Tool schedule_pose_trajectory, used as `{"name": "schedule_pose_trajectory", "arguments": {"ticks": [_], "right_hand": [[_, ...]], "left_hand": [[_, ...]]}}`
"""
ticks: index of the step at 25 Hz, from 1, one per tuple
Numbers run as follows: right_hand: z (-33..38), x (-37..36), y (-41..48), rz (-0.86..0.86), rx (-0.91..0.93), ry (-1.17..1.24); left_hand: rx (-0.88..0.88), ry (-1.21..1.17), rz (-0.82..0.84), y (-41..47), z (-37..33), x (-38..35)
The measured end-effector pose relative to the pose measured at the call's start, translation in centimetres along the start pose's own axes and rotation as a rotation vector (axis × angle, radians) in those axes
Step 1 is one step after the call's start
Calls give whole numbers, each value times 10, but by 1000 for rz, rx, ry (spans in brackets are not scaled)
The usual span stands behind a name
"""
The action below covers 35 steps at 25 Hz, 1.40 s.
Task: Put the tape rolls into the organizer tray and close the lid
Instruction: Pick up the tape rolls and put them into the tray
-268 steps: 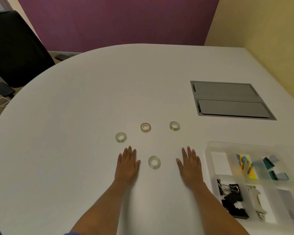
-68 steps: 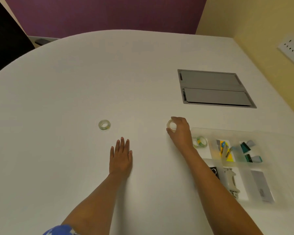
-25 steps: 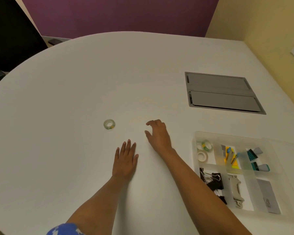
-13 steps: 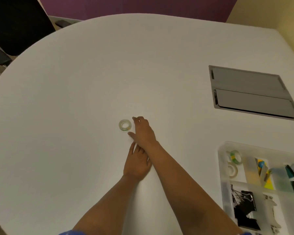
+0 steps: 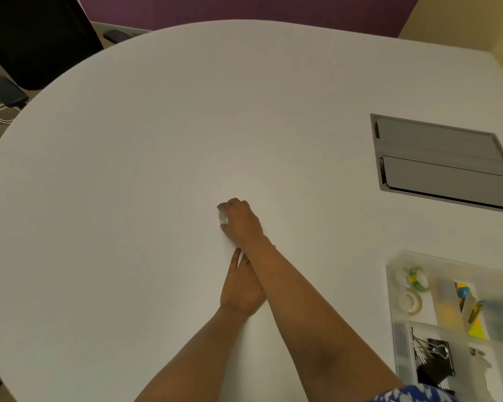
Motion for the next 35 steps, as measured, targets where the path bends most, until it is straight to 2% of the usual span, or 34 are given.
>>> {"name": "schedule_pose_trajectory", "arguments": {"ticks": [2, 5, 15, 23, 28, 35], "right_hand": [[-10, 12, -7, -28, -30, 26], [-29, 33, -29, -101, -83, 79], [-117, 87, -164, -375, -326, 205], [-186, 106, -269, -518, -508, 198], [-216, 109, -309, -467, -590, 129], [-228, 108, -303, -219, -601, 29]], "left_hand": [[-76, 198, 22, 3, 2, -5], [-66, 308, 13, 5, -1, -3], [135, 231, 77, -20, -29, -11], [184, 234, 106, -58, -68, -29], [196, 242, 115, -73, -88, -44], [195, 235, 117, -84, -109, -59]]}}
Point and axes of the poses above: each hand's wrist, its own y-axis towards the middle knuckle, its own x-axis out of the back of the hand, z = x × y, the point moved 5 cm from there along y, towards the middle knuckle, and after that the axes turned 3 degrees about x, right-handed, at the moved point
